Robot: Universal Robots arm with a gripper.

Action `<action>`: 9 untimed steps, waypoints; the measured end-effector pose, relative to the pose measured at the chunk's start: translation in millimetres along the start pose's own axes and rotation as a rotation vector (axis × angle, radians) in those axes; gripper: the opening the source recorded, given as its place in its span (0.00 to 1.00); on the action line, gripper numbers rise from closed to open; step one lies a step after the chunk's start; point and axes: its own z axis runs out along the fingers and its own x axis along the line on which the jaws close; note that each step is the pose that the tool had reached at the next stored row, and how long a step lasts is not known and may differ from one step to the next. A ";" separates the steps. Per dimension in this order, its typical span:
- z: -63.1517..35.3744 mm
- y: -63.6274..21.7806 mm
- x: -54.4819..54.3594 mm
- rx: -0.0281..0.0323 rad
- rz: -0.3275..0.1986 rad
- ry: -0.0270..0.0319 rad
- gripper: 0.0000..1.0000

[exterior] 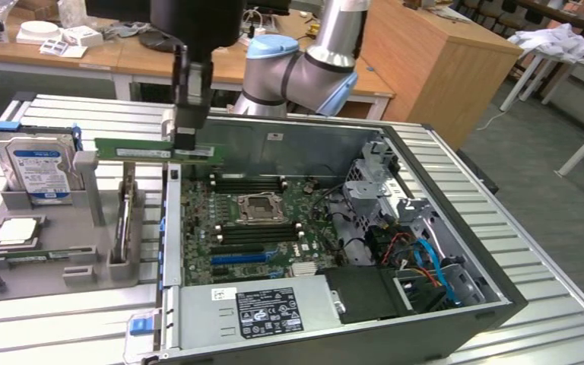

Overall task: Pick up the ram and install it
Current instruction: 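Pick up the ram and move it above insertion slot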

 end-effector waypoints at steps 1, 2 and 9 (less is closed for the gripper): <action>-0.2 -3.2 0.0 -0.0001 0.000 0.0000 0.12; -0.4 -6.6 0.1 -0.0001 0.000 0.0000 0.12; -1.8 -26.3 0.2 -0.0005 0.000 0.0000 0.12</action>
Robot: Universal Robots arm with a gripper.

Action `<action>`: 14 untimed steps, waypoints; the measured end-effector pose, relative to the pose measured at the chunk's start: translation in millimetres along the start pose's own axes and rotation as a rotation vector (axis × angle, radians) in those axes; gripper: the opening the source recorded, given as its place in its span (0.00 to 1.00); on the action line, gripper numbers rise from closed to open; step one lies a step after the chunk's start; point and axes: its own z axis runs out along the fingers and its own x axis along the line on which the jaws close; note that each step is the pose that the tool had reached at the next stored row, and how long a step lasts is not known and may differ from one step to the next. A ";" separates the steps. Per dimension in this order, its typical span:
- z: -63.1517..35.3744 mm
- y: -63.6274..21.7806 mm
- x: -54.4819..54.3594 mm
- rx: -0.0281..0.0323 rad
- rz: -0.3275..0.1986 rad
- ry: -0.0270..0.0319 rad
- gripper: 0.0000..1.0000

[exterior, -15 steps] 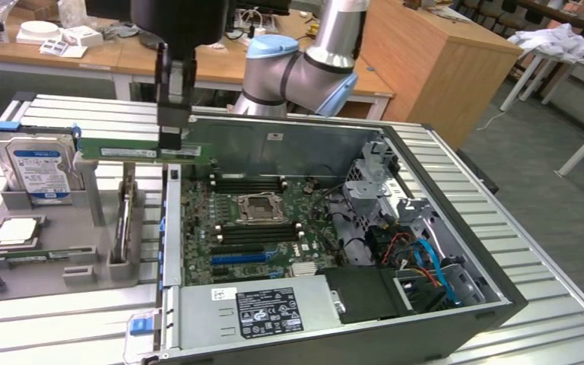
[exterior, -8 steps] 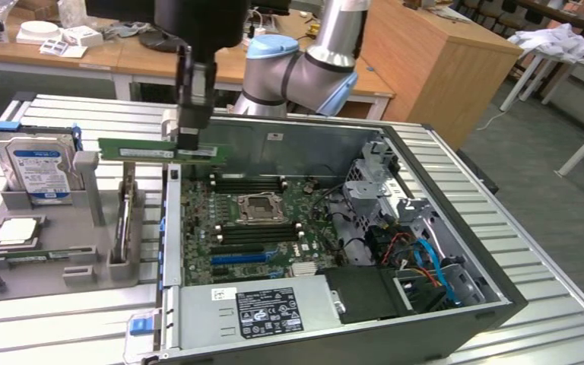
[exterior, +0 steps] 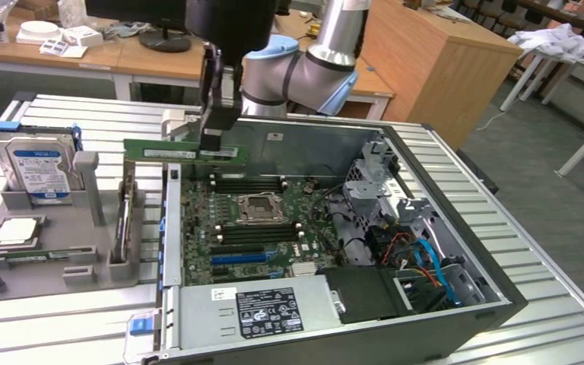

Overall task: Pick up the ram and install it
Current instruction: 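Pick up the ram and move it above insertion slot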

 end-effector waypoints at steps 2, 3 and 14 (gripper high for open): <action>-0.1 -1.1 0.1 0.0000 0.000 0.0000 0.12; -0.1 -1.1 0.0 0.0000 0.000 0.0000 0.12; -0.1 -1.4 0.0 0.0348 -0.003 0.0004 0.12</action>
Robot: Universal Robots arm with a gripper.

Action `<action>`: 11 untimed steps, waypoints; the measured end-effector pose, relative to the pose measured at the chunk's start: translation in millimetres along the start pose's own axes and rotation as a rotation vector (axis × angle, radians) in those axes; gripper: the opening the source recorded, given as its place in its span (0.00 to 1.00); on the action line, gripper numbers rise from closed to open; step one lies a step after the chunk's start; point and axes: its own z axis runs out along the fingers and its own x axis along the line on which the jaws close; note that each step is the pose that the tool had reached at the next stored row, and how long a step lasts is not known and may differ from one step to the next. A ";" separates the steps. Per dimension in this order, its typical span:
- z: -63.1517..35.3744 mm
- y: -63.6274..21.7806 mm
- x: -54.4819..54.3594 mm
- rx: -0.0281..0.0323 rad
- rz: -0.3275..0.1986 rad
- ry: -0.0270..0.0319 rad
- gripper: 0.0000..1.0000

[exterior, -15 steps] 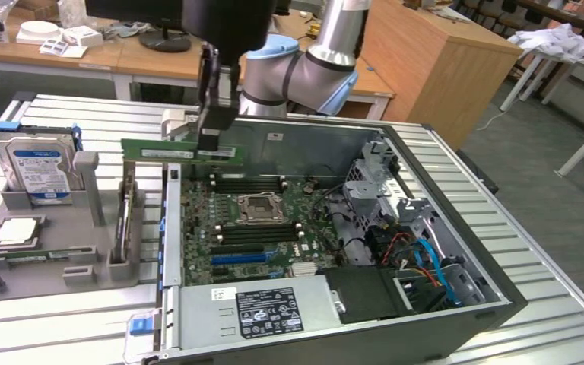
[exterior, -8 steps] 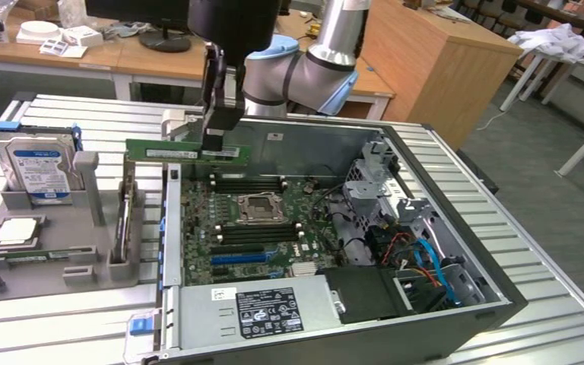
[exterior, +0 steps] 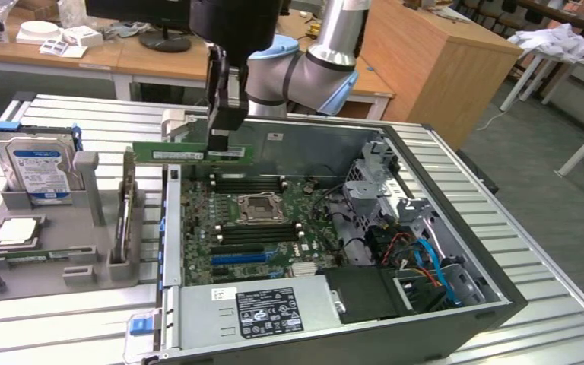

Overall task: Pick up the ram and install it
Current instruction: 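Pick up the ram and move it above insertion slot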

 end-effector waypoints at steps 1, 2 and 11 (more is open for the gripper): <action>0.0 0.0 0.0 0.0000 0.000 0.0000 0.12; 0.1 0.0 0.0 0.0001 0.000 -0.0001 0.12; -0.3 -6.9 0.1 0.0000 0.000 0.0001 0.12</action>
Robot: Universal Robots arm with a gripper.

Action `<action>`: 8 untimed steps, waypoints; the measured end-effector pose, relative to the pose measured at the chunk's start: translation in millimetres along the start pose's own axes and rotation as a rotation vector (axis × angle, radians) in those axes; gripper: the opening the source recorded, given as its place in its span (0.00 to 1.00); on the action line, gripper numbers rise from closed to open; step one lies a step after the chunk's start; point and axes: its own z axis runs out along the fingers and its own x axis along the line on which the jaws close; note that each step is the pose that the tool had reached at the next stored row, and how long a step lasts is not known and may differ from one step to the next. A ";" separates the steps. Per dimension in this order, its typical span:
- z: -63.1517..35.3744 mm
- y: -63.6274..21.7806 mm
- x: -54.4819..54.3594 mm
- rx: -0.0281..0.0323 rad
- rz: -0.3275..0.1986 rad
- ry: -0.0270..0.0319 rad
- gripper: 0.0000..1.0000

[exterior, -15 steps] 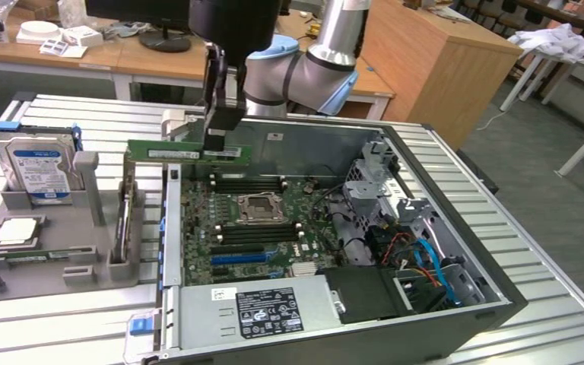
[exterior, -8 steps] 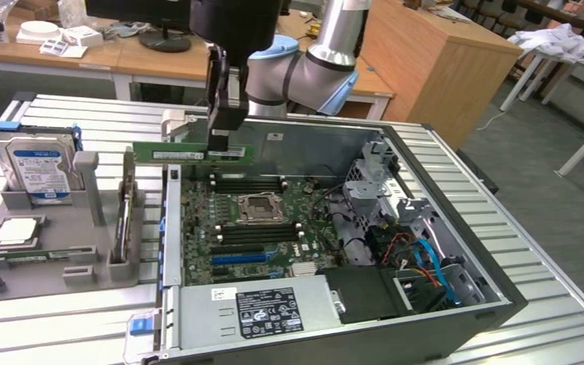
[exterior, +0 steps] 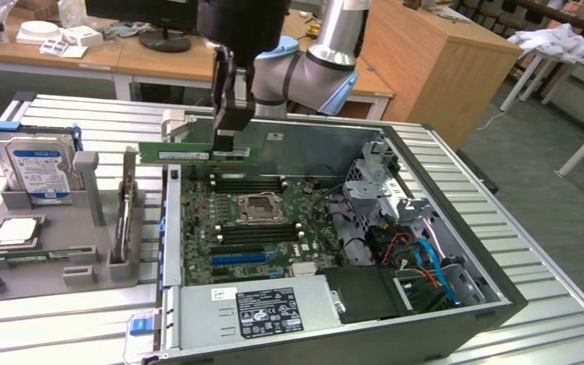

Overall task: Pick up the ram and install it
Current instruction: 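Pick up the ram and move it above insertion slot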

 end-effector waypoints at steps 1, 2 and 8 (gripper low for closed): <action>0.0 -2.0 0.0 0.0000 0.000 0.0000 0.12; -0.1 -4.2 0.1 0.0001 0.000 -0.0001 0.12; -0.6 -15.8 0.2 0.0000 0.000 -0.0001 0.12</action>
